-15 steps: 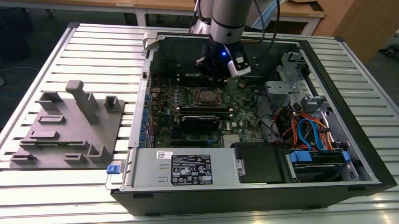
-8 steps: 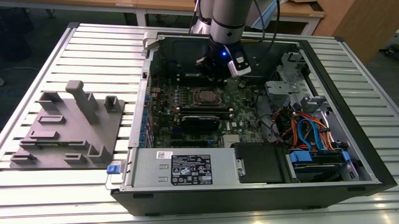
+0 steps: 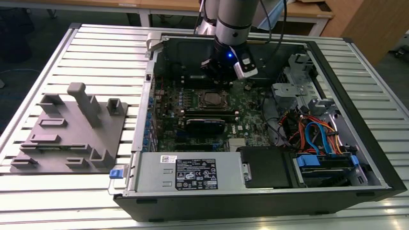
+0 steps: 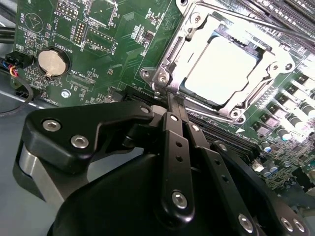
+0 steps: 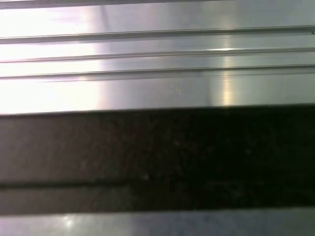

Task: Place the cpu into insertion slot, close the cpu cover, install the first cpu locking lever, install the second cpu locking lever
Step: 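Install the first cpu locking lever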

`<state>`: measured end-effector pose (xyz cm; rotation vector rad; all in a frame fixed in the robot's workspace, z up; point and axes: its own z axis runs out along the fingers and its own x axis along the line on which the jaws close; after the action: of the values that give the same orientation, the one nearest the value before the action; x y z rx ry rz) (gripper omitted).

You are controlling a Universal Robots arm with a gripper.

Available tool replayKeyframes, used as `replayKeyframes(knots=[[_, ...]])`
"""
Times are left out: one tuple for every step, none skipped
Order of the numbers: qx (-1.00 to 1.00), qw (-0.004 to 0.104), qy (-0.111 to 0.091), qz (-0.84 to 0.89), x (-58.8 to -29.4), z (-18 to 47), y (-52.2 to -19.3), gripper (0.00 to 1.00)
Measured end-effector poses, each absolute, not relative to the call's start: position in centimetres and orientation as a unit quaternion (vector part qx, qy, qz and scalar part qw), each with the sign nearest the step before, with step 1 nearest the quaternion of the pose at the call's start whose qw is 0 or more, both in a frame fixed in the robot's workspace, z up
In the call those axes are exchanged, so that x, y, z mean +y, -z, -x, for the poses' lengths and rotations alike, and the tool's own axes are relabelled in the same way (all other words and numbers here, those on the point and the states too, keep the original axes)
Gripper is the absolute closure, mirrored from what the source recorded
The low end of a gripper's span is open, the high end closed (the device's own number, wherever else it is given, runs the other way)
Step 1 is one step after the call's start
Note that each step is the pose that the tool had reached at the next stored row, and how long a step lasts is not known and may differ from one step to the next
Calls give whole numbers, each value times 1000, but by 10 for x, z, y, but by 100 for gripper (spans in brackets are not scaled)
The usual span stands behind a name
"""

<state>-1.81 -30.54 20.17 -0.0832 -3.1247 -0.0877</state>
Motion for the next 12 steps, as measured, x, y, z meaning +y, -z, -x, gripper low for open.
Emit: replayKeyframes(knots=[[-999, 7, 28, 27, -305, 18, -201, 90], [-999, 7, 28, 27, -305, 18, -201, 90], [-999, 7, 28, 27, -305, 18, -201, 90], [-999, 7, 28, 27, -305, 18, -201, 90], [-999, 7, 28, 27, -305, 18, -200, 90], [-999, 7, 28, 27, -305, 18, -200, 90], [-999, 7, 28, 27, -305, 18, -200, 90], [-999, 7, 28, 27, -305, 18, -199, 90], [-999, 7, 28, 27, -305, 18, -199, 90], [-999, 7, 28, 27, -305, 18, -199, 90], [-999, 7, 28, 27, -305, 18, -199, 90], [-999, 7, 28, 27, -305, 18, -198, 90]])
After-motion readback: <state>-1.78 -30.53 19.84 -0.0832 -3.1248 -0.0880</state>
